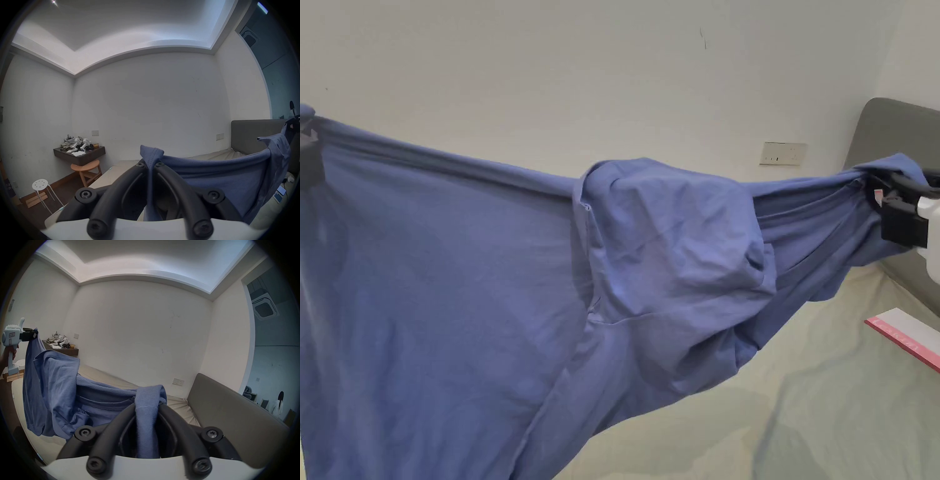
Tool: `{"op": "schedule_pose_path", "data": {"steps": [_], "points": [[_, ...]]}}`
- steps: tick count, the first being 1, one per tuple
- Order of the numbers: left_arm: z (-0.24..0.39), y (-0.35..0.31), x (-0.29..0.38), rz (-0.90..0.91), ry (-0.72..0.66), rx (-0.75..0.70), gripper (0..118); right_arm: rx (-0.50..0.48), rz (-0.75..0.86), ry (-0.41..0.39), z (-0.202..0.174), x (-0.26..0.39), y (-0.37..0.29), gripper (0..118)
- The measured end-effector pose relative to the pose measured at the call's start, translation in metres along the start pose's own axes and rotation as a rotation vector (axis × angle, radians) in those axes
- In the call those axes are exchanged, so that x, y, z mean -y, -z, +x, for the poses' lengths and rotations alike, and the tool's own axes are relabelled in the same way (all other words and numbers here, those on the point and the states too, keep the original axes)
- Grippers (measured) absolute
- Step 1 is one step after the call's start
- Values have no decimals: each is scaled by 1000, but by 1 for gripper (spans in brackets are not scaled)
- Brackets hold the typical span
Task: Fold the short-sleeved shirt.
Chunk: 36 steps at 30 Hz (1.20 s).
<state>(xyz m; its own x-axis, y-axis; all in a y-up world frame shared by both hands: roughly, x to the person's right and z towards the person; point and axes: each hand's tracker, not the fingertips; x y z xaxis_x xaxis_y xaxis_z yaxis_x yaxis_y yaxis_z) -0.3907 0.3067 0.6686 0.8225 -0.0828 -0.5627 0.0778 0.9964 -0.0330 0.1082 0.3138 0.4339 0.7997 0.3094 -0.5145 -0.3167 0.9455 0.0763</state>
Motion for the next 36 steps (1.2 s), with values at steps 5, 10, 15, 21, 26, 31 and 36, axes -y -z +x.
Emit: {"op": "schedule_pose_path", "data": {"steps": [5,10,15,21,26,31,36], "points": [[14,57,2,-61,68,10,1,7,-39,-47,6,-10,54,7],[42,133,4,-109,216,9,1,39,-88,-106,17,-16,134,7],[65,220,-3,-177,232,35,1,71,-148,-126,29,-18,222,7],[89,306,-8,-166,310,1,1,104,-178,-167,31,-10,310,7],[104,352,18,-158,348,-10,1,117,-197,-150,23,24,361,7],[112,372,93,-240,361,10,1,102,-249,-236,-1,102,392,7],[112,348,191,-375,370,60,1,25,-361,-302,-34,189,380,7]]}}
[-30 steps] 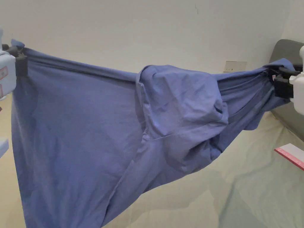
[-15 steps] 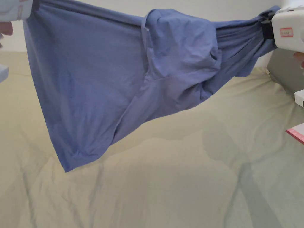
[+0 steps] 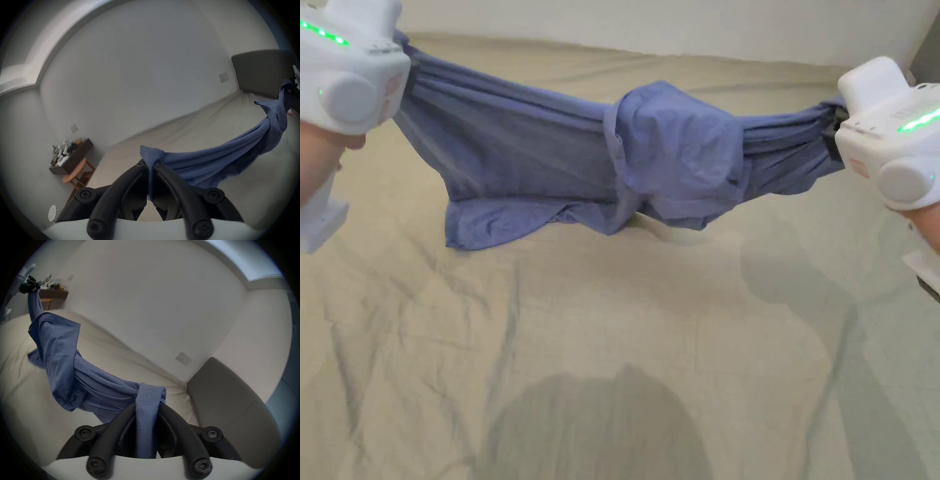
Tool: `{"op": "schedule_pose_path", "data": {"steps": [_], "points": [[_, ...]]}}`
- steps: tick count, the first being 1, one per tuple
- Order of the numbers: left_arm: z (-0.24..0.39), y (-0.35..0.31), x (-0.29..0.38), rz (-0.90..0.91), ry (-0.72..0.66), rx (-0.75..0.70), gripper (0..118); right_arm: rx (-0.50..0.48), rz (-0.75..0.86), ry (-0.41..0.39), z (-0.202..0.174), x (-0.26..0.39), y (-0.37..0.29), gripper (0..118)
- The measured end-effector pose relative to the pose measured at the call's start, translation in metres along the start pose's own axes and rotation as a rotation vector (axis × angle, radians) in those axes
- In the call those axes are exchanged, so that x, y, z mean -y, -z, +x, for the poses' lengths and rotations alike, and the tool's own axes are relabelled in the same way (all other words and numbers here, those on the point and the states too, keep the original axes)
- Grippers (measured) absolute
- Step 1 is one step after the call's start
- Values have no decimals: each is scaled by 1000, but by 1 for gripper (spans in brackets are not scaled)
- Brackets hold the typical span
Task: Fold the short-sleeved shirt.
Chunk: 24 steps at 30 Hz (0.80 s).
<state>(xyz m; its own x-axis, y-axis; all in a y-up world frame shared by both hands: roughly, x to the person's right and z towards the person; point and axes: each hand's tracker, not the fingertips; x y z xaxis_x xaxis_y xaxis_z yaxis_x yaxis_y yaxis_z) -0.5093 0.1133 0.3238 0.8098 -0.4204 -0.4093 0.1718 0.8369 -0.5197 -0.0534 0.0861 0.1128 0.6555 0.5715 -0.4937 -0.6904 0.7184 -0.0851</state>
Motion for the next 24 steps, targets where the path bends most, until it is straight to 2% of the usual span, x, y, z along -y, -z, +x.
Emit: {"op": "schedule_pose_path", "data": {"steps": [5,8,11,13,16,18,20,24], "points": [[33,-35,113,-169,25,91,1,-95,-56,-125,-62,82,-30,7],[44,-78,183,-262,43,128,1,-171,-74,-213,-94,137,-65,7],[58,-129,243,-342,161,173,1,-235,-66,-367,-127,183,-117,7],[65,-159,279,-388,252,226,1,-307,-77,-416,-143,210,-154,7],[65,-191,309,-417,312,235,1,-362,-109,-447,-158,236,-192,7],[59,-210,316,-410,295,231,1,-367,-118,-426,-160,244,-214,7],[52,-222,315,-411,281,221,1,-388,-145,-356,-158,243,-231,7],[39,-251,312,-420,268,214,1,-436,-183,-297,-152,239,-269,7]]}}
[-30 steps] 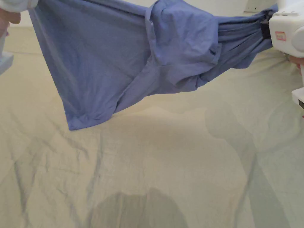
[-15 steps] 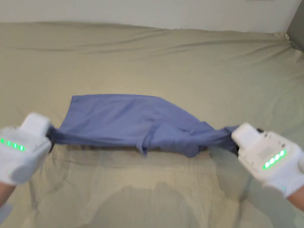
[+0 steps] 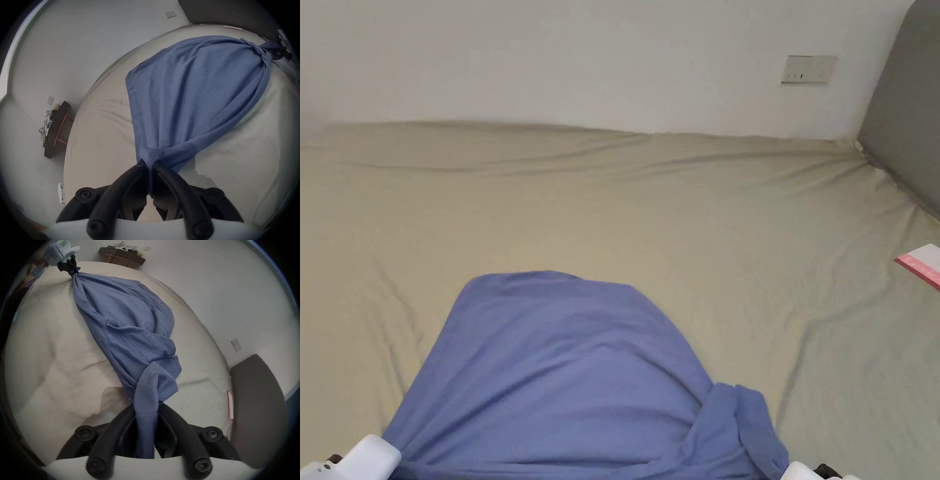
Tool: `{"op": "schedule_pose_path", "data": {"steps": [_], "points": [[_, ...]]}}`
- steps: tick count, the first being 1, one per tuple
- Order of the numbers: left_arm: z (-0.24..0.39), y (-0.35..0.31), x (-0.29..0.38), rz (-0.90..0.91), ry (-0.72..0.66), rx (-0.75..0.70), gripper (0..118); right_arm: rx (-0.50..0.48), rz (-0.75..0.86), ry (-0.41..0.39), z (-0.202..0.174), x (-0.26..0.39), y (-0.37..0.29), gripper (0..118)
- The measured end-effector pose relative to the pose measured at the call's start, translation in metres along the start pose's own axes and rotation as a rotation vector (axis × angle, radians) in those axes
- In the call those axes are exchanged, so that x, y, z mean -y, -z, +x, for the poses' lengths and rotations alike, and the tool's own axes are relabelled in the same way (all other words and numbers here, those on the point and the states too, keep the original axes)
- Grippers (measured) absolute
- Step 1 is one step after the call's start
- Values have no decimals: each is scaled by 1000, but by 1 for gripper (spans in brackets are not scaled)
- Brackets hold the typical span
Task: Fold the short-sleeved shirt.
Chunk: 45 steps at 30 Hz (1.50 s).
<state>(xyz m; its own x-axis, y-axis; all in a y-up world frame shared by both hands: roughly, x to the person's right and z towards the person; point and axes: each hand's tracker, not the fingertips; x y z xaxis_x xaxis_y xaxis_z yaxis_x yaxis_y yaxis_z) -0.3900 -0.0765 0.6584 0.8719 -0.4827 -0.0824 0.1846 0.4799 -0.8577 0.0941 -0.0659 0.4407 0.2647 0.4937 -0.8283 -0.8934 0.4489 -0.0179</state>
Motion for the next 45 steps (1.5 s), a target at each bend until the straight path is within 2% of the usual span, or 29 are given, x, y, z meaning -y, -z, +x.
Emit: {"op": "schedule_pose_path", "data": {"steps": [1,6,8,13,16,21,23,24,25,26,27,28,31,33,37,41,43,45], "points": [[1,-6,6,-8,0,7,1,-14,-4,14,-2,1,-8,7],[15,-37,44,-47,4,61,1,-85,-61,181,-18,11,-40,7],[23,-45,59,-62,23,80,1,-66,-61,162,-30,20,-48,7],[38,-55,85,-128,26,150,1,-118,-131,145,-59,41,-64,7],[38,-67,90,-137,-2,161,1,-112,-147,110,-67,41,-74,7],[37,-78,94,-181,-21,186,1,-140,-179,141,-67,35,-84,7],[39,-78,90,-173,-45,176,2,-146,-209,191,-64,35,-76,11],[40,-77,87,-166,-69,166,7,-141,-217,219,-63,33,-74,23],[39,-77,84,-164,-99,161,27,-125,-223,242,-61,31,-73,62],[39,-81,77,-157,-138,162,59,-122,-236,264,-57,29,-74,92],[36,-85,71,-133,-178,165,96,-143,-224,297,-50,28,-75,106],[34,-87,66,-116,-215,173,118,-152,-189,334,-42,27,-82,108],[18,-111,32,45,-357,197,113,-137,-77,502,-4,9,-115,108],[7,-129,3,129,-415,179,113,-45,12,558,19,-8,-139,108],[-20,-189,-66,476,-616,84,113,172,260,625,58,-59,-196,108],[-29,-252,-118,750,-681,-8,113,375,433,632,68,-107,-242,108],[-25,-274,-135,821,-648,-73,111,400,491,624,65,-124,-257,107],[-18,-291,-148,852,-617,-116,101,426,537,616,58,-137,-267,101]]}}
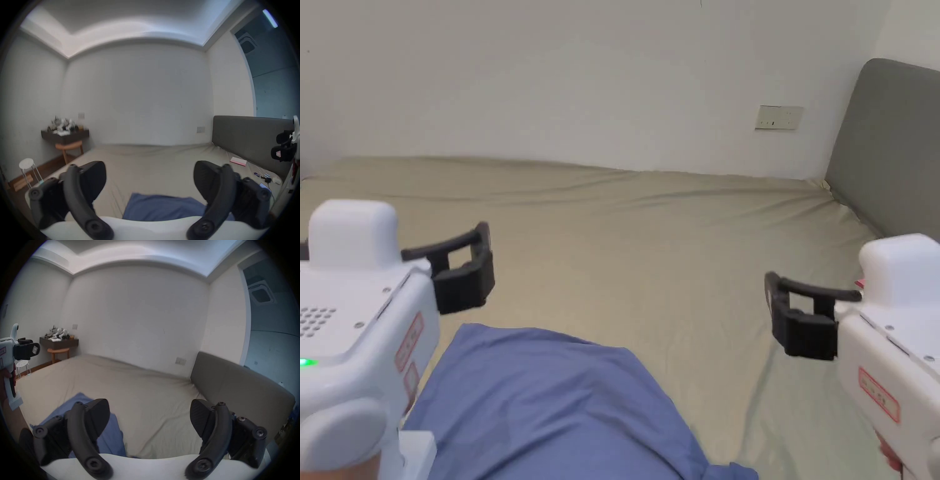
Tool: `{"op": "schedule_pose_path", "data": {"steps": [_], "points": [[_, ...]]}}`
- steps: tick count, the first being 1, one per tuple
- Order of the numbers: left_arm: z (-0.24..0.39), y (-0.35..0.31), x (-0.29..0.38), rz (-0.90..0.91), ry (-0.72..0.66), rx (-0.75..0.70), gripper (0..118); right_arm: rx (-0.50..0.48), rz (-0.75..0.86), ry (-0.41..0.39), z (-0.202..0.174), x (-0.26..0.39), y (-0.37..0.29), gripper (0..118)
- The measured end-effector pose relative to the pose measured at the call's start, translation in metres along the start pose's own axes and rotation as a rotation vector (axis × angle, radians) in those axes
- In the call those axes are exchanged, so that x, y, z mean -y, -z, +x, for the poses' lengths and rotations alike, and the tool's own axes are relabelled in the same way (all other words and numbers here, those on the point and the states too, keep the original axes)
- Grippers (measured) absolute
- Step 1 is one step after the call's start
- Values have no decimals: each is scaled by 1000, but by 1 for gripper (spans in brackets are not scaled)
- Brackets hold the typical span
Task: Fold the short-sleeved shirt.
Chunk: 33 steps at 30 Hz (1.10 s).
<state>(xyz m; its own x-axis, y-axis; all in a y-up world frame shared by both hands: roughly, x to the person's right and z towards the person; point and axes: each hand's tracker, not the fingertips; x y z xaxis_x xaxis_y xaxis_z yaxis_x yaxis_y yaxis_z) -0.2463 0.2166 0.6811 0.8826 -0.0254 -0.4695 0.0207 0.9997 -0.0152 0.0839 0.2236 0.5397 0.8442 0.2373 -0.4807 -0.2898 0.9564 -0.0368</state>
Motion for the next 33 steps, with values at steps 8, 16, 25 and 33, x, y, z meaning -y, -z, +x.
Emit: {"op": "schedule_pose_path", "data": {"steps": [8,16,25,33], "points": [[47,-13,-4,57,97,-24,0,23,81,-81,-44,-10,-4,2],[44,-10,-1,44,146,-18,0,0,56,-53,-54,-2,15,2],[26,33,59,-167,170,16,0,-54,-90,-62,-68,36,59,2],[-22,150,207,-675,96,59,75,-75,-273,-58,-64,97,108,2]]}}
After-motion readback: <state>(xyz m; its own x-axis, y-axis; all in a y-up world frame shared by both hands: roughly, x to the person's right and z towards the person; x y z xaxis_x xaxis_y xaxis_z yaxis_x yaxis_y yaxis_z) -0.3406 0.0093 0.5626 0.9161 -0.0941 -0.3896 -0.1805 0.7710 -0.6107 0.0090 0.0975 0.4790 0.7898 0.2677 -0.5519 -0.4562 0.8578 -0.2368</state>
